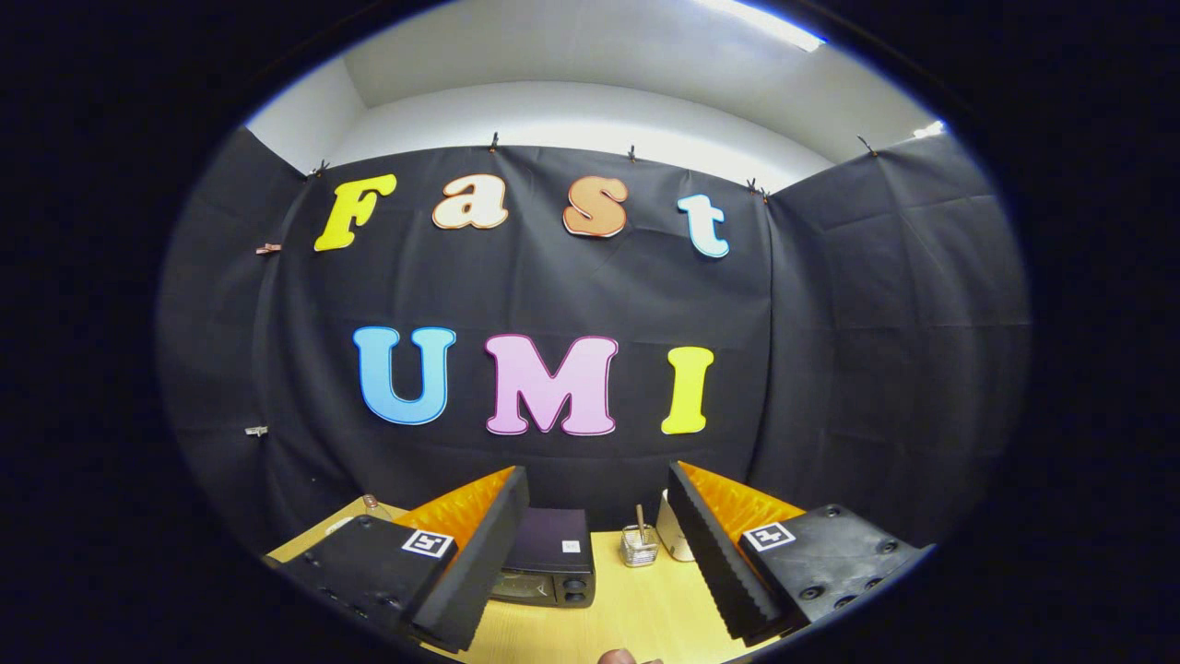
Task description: Open the toaster oven, put the food inside, and close the toaster oven door.
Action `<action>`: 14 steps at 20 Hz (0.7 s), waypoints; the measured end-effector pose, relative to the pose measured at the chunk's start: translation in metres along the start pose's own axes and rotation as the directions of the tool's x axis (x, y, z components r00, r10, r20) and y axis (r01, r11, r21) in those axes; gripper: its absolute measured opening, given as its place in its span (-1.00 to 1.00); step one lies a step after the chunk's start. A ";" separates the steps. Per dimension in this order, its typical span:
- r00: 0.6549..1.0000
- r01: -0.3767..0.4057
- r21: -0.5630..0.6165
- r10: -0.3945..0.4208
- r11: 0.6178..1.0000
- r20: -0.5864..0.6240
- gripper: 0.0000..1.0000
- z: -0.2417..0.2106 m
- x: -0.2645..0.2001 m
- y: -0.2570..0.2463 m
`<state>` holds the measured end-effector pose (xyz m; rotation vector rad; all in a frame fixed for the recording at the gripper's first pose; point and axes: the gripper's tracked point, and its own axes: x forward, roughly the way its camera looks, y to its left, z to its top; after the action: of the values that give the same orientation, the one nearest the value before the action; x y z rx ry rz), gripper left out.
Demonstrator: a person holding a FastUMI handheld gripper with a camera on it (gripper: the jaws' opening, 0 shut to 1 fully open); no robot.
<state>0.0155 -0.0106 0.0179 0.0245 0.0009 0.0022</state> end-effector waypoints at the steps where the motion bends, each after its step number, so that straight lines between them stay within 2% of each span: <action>1: 1.000 -0.008 0.008 0.008 1.000 -0.008 0.95 0.002 -0.006 -0.002; 5: 0.998 -0.022 0.051 0.025 0.998 -0.053 0.96 -0.007 -0.023 -0.006; 14: 0.997 -0.030 0.039 0.033 0.999 -0.071 0.96 -0.015 -0.023 -0.003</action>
<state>-0.0071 -0.0134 0.0031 0.0622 0.0725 0.0347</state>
